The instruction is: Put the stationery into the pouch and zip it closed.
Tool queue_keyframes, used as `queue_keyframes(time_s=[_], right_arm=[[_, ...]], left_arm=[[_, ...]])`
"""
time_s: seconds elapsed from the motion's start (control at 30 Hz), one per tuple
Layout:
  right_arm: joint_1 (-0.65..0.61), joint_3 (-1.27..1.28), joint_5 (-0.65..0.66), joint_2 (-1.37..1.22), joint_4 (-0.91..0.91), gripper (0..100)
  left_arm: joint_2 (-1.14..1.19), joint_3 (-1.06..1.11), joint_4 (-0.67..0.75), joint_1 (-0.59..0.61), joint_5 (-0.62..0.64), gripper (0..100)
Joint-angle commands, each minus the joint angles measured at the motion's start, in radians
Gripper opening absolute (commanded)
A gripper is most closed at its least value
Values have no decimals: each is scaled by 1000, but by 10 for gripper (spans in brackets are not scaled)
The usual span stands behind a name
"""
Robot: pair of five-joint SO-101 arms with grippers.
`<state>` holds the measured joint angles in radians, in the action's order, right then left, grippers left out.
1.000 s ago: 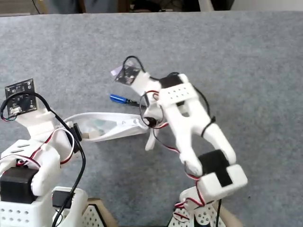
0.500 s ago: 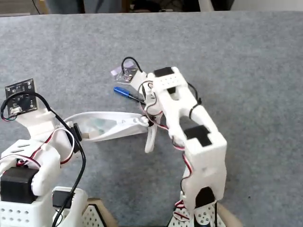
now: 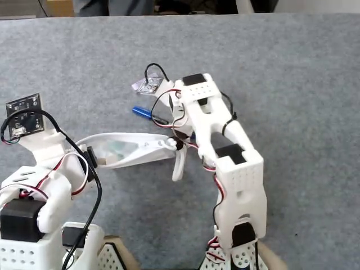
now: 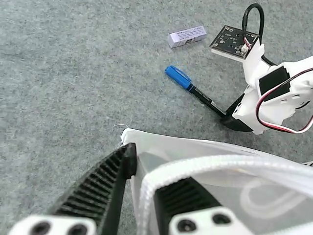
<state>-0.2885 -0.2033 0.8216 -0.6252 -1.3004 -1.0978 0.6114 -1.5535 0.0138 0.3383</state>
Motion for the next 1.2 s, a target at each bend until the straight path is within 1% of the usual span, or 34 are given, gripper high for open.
queue_keyframes(time_s=[0.0, 0.17, 0.37, 0.5, 0.67, 0.8, 0.93, 1.07, 1.17], right_arm=[[46, -22, 0, 25, -12, 12], [94, -13, -2, 182, -61, 12], [117, -7, -48, 437, -140, 12], [120, 62, -118, 625, -140, 12], [92, 179, -250, 903, -58, 12], [29, 274, -382, 1152, 14, 12], [-106, 367, -482, 1357, 97, 12], [-252, 415, -542, 1455, 138, 12], [-315, 404, -585, 1468, 141, 12]], left_arm=[[23, 24, -12, 27, -12, 28], [25, 24, -12, 27, -12, 28], [25, 22, -12, 27, -12, 28], [23, 22, -12, 27, -12, 28], [21, 24, -12, 25, -12, 28], [21, 24, -14, 27, -12, 28], [21, 24, -18, 22, -12, 28], [20, 24, -20, 21, -12, 28], [21, 24, -20, 21, -12, 28]])
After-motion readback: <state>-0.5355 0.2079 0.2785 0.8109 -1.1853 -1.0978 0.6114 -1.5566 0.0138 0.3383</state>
